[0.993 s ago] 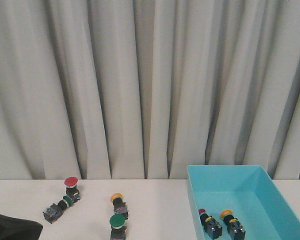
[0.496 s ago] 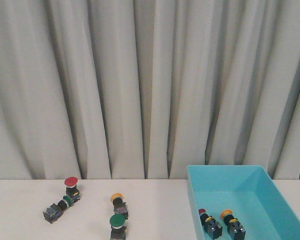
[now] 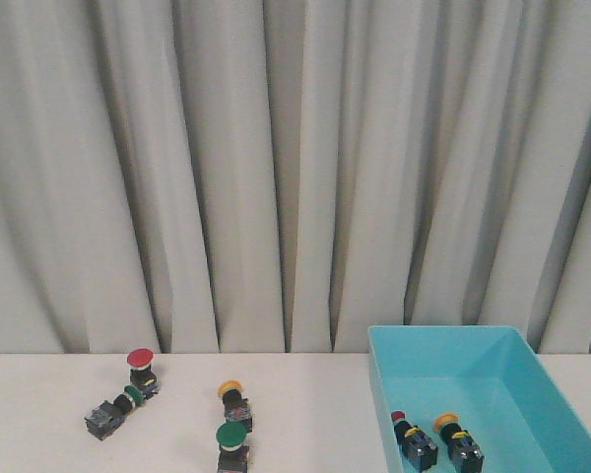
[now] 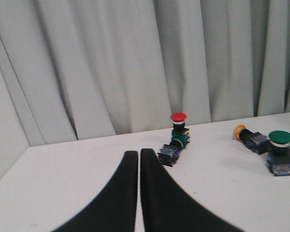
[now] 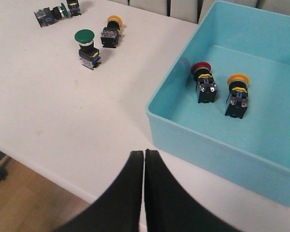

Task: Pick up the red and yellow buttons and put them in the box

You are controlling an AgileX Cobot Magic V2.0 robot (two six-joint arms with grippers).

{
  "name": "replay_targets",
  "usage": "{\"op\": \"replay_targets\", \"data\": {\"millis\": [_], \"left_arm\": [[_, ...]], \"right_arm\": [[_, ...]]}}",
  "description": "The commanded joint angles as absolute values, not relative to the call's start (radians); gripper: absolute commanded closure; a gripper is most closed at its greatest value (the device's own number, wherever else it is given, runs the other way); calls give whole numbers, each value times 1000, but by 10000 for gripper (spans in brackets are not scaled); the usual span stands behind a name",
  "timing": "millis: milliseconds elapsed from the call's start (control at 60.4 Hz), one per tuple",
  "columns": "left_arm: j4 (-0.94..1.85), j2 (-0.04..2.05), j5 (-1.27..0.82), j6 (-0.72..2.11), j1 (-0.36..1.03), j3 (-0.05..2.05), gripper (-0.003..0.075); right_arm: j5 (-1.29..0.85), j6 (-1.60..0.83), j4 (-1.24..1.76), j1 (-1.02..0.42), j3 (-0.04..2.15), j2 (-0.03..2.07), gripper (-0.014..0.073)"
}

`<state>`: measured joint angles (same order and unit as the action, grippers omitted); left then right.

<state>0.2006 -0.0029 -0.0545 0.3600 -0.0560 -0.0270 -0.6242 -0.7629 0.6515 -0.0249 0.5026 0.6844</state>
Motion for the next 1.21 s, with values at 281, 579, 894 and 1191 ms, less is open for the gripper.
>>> {"op": "replay_targets", "data": {"millis": [281, 579, 894, 1191], "left_arm": [[212, -26, 0, 387, -88, -32, 726], [259, -26, -12, 340, -87, -31, 726], [19, -26, -12, 89, -87, -31, 726], [19, -26, -15, 82, -87, -31, 726]], "right_arm": [[-584, -774, 678, -22, 529, 683, 601], [-584, -774, 678, -22, 529, 683, 601], [-584, -774, 678, -22, 529, 683, 601], [-584, -774, 678, -22, 529, 683, 601]]}}
